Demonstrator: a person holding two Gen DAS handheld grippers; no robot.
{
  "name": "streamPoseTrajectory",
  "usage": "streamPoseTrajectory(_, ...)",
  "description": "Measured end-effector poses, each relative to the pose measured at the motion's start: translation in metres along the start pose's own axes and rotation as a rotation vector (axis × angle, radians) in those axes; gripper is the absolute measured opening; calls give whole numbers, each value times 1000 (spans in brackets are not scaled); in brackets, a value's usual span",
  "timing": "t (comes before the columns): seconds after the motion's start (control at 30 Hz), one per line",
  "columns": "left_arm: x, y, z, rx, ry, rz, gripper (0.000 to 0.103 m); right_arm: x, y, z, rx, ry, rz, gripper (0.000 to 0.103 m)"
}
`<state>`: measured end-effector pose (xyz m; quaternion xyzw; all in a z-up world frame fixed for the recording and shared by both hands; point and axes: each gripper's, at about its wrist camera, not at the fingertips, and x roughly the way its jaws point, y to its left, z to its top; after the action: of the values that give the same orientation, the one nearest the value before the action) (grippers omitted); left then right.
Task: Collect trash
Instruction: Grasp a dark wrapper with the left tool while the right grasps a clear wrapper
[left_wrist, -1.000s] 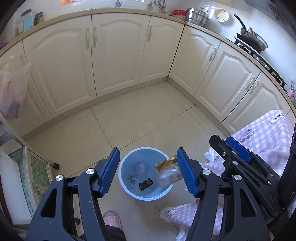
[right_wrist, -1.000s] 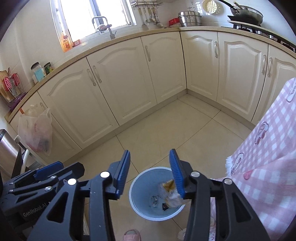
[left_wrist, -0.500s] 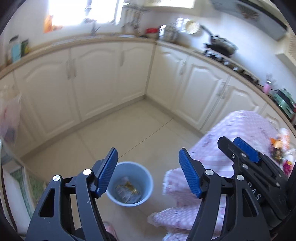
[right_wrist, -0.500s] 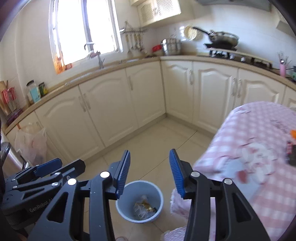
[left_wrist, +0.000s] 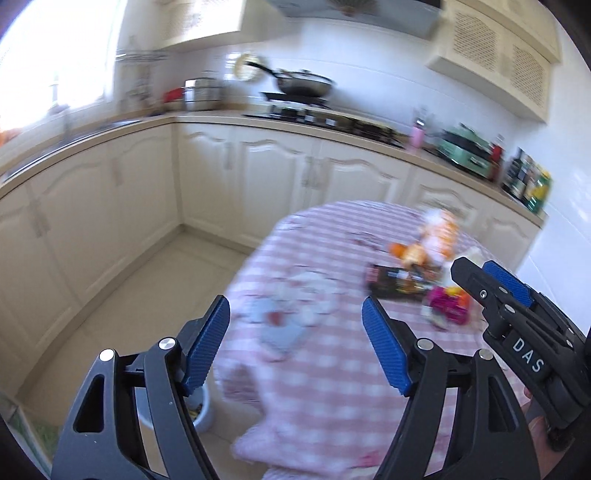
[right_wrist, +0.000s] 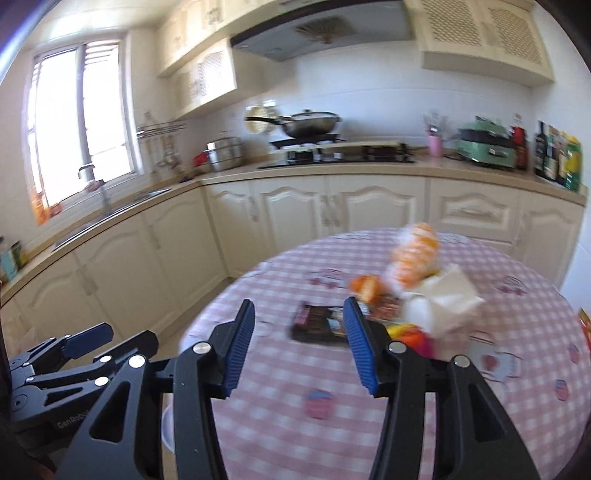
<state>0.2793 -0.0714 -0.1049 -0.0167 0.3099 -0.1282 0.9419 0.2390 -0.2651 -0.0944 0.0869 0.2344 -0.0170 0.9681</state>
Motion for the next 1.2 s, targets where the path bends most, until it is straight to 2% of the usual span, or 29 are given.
streamPoseTrajectory(0.1,13,-34,-3,52,22,-30,72,3,-43,-6,56,50,-54,53)
streamPoseTrajectory(0.2,22,-56,-8,79,51,-35,73,15,-66,-17,101,118,-74,53)
streamPoseTrajectory(0.43,42,-67,-10,100,99,-14,73,60,-85,-29,159,249,-31,52)
streamPoseTrajectory(0.47,45,-67,-9,98,105,-15,73,63,-85,-29,159,253,-23,50)
streamPoseTrajectory(0.5,48,-67,-9,95,112,-18,73,65,-84,-29,149,258,-18,37)
streamPoseTrajectory(0.53,51,-67,-8,94,117,-20,73,67,-82,-26,142,260,-14,23)
streamPoseTrajectory(0.6,57,-67,-6,88,124,-21,73,69,-80,-24,126,253,-16,21)
streamPoseTrajectory(0.8,73,-60,0,56,133,-31,73,61,-66,-11,71,171,-27,20)
streamPoseTrajectory(1.0,99,-54,5,25,164,-46,73,79,-53,7,32,132,-46,20)
streamPoseTrajectory(1.2,130,-55,11,13,203,-75,73,92,-54,7,36,100,-68,20)
